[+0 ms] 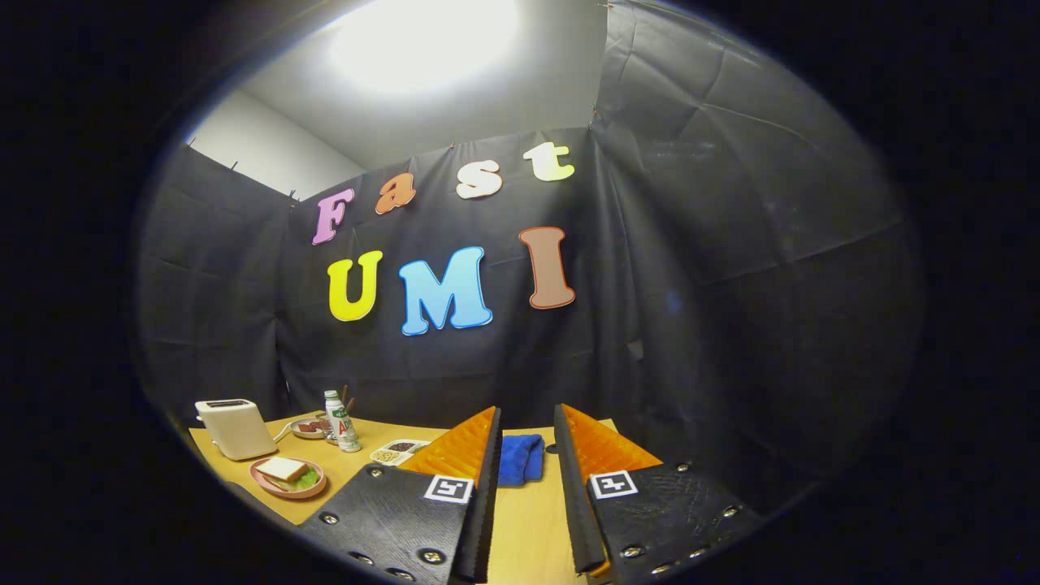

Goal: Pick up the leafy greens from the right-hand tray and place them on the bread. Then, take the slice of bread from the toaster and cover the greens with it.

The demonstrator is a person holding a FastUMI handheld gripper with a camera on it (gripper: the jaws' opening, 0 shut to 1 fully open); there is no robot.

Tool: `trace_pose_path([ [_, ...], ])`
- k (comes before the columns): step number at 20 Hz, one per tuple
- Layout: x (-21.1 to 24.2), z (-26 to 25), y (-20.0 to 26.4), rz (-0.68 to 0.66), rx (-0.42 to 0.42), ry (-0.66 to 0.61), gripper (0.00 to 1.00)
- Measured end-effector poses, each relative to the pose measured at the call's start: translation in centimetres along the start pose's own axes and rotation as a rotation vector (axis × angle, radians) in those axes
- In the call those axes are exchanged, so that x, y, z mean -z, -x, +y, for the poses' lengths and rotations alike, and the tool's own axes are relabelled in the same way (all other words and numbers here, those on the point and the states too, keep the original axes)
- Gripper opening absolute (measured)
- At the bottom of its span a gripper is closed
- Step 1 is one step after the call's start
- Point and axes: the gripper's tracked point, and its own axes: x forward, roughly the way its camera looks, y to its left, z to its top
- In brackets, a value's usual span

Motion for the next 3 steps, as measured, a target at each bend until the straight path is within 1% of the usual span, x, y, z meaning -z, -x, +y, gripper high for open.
trace_pose_path([
  [1, 0.1, -1.2, 0.1, -0.02, 0.0, 0.012, 0.38],
  [3, 0.9, -3.8, -0.1, -0.05, 0.029, 0.036, 0.38],
])
